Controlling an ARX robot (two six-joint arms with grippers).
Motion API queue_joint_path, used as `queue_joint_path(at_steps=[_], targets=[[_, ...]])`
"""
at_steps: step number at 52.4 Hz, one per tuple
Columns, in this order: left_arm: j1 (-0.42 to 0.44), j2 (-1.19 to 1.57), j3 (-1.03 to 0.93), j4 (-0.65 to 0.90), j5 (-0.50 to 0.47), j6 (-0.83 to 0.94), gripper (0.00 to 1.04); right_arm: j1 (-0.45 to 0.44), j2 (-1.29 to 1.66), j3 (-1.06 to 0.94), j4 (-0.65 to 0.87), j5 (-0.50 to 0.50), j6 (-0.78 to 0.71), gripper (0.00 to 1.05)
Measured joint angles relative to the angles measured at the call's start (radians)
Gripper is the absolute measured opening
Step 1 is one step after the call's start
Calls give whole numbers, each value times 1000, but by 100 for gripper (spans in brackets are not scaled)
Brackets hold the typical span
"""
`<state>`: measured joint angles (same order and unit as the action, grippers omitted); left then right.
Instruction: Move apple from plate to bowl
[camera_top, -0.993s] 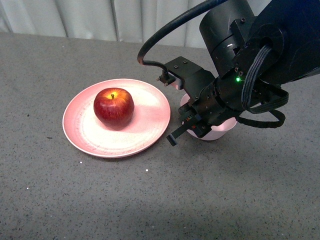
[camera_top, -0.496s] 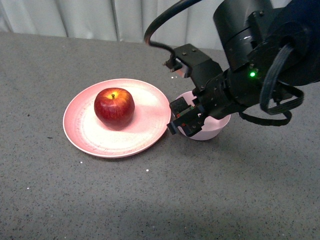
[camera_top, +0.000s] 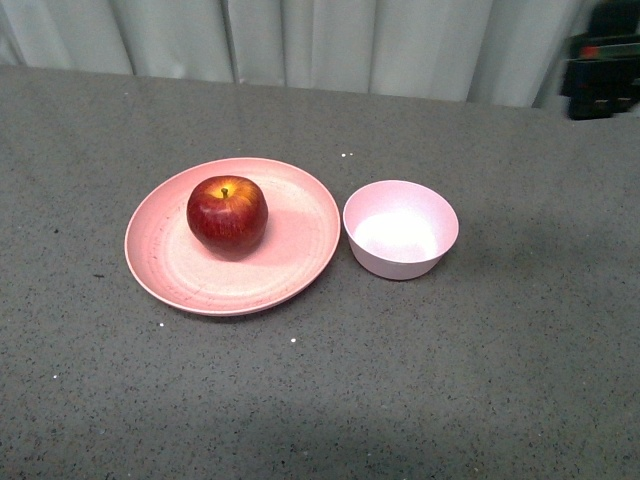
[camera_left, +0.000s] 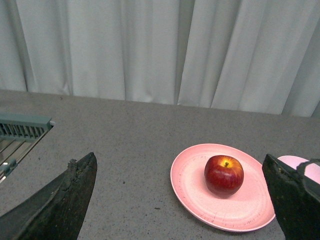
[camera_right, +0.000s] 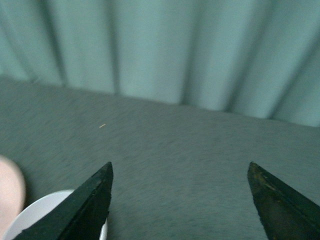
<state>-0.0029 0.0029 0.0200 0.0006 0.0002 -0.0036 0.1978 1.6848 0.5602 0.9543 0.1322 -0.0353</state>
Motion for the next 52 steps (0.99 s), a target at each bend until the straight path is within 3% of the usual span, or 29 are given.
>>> queue_joint_path(at_steps=[5, 22, 33, 37, 52], targets=[[0, 0, 0, 0, -2, 0, 98, -35, -76, -148, 211, 38, 16, 57], [0, 0, 0, 0, -1, 0, 98, -92, -328, -354, 178, -29, 19, 2], [0, 0, 0, 0, 0, 0, 98, -126, -503, -443, 91, -61, 23, 1], [0, 0, 0, 0, -1, 0, 98, -172, -570, -468, 49, -126, 24, 1], [0, 0, 0, 0, 0, 0, 98, -195, -812, -528, -130, -127, 25, 1]])
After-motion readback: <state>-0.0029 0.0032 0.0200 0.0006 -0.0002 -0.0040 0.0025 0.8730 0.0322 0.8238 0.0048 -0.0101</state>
